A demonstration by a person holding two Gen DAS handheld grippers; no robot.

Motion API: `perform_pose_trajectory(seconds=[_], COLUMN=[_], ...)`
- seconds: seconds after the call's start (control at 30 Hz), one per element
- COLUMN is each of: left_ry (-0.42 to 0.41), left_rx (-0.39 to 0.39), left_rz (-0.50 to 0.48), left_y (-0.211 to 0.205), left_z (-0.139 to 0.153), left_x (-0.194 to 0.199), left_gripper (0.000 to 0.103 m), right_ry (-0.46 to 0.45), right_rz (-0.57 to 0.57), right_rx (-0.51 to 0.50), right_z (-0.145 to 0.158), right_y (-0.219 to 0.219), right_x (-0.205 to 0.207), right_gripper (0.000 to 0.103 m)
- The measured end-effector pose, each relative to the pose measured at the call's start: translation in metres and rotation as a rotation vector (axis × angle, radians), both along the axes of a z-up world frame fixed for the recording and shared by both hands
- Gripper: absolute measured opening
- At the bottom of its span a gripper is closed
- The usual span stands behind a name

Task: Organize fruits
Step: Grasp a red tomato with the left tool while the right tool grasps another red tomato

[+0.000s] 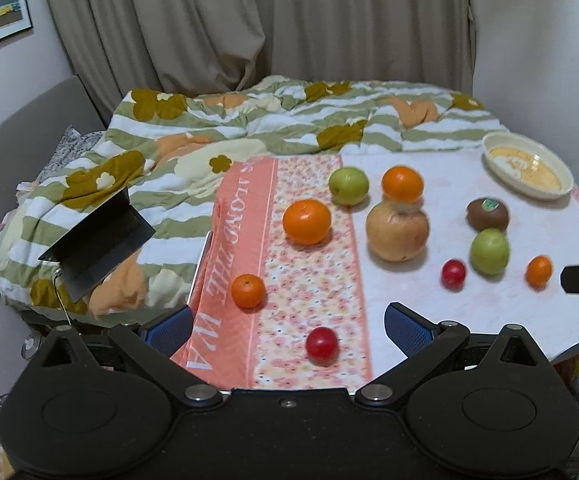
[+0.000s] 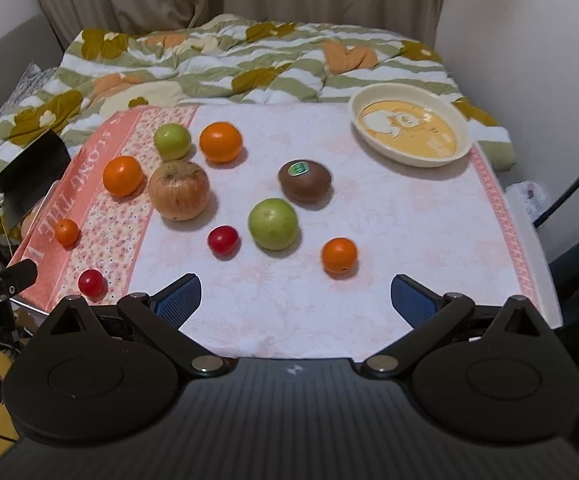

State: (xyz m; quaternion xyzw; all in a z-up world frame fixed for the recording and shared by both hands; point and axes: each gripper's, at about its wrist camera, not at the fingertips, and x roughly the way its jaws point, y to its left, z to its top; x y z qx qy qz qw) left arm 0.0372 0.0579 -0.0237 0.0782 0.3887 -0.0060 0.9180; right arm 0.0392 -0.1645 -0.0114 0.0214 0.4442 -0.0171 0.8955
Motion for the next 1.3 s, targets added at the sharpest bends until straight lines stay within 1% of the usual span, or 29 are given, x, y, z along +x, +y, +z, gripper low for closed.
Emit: perform_pose_trajectory(seconds=[0.17, 0.3, 0.37, 0.4, 0.47, 0.5, 0.53, 0.6, 0.63, 0.67, 0.7, 0.73, 0.8, 0.83, 0.9, 1.0, 1.1, 1.3], left_ry=[0.065, 0.096, 0.117, 0.126, 0.146, 0.153, 0.160, 0.176, 0.182, 0.191, 0.196, 0.194, 0.189, 0.188, 0.187, 0.185, 0.189, 0.193], left_rx=[-0.022, 0.012, 0.020, 0.024, 0.035, 0.038, 0.038, 0.034, 0.029, 0.025, 0.023, 0.017, 0.010, 0.011, 0.007, 0.017, 0.004, -0.004], left_rz=[-0.041, -0.077, -0.104, -0.116, -0.136, -0.144, -0.151, -0.158, -0.158, -0.159, -0.158, -0.159, -0.165, -0.167, -0.172, -0.166, -0.154, -0.139], left_y=[0.015, 0.015, 0.013, 0.012, 0.009, 0.007, 0.006, 0.004, 0.003, 0.002, 0.002, 0.001, 0.000, -0.001, -0.004, -0.008, -0.006, -0.005], left_z=[-0.028, -0.049, -0.061, -0.065, -0.074, -0.078, -0.083, -0.090, -0.093, -0.096, -0.097, -0.097, -0.098, -0.097, -0.097, -0.097, -0.097, -0.096], left_x=[0.021, 0.031, 0.036, 0.037, 0.040, 0.041, 0.042, 0.045, 0.047, 0.048, 0.049, 0.049, 0.049, 0.050, 0.050, 0.050, 0.050, 0.049], left_gripper=[0.103, 0.102, 0.099, 0.094, 0.088, 0.082, 0.079, 0.069, 0.066, 0.058, 0.054, 0.053, 0.045, 0.043, 0.034, 0.034, 0.034, 0.034], right_ry=[-0.001, 0.022, 0.035, 0.037, 0.046, 0.050, 0.053, 0.056, 0.058, 0.061, 0.064, 0.065, 0.068, 0.070, 0.071, 0.069, 0.055, 0.035], right_rz=[-0.008, 0.008, 0.024, 0.029, 0.039, 0.044, 0.048, 0.060, 0.068, 0.075, 0.081, 0.088, 0.101, 0.108, 0.124, 0.139, 0.148, 0.153], right_rx=[-0.019, -0.034, -0.036, -0.033, -0.023, -0.017, -0.012, -0.003, 0.001, 0.004, 0.007, 0.010, 0.017, 0.020, 0.026, 0.028, 0.032, 0.027], right_z=[-0.026, -0.050, -0.063, -0.067, -0.076, -0.080, -0.082, -0.088, -0.091, -0.093, -0.095, -0.097, -0.101, -0.103, -0.106, -0.109, -0.108, -0.110], right_y=[0.012, 0.023, 0.028, 0.029, 0.034, 0.036, 0.037, 0.041, 0.043, 0.045, 0.047, 0.049, 0.052, 0.053, 0.056, 0.059, 0.060, 0.065], right_x=[0.019, 0.034, 0.041, 0.044, 0.050, 0.053, 0.055, 0.060, 0.062, 0.064, 0.065, 0.067, 0.070, 0.072, 0.075, 0.080, 0.084, 0.094], right_gripper=[0.103, 0.103, 0.103, 0.103, 0.103, 0.103, 0.103, 0.103, 0.103, 0.103, 0.103, 0.103, 0.103, 0.101, 0.097, 0.089, 0.085, 0.075])
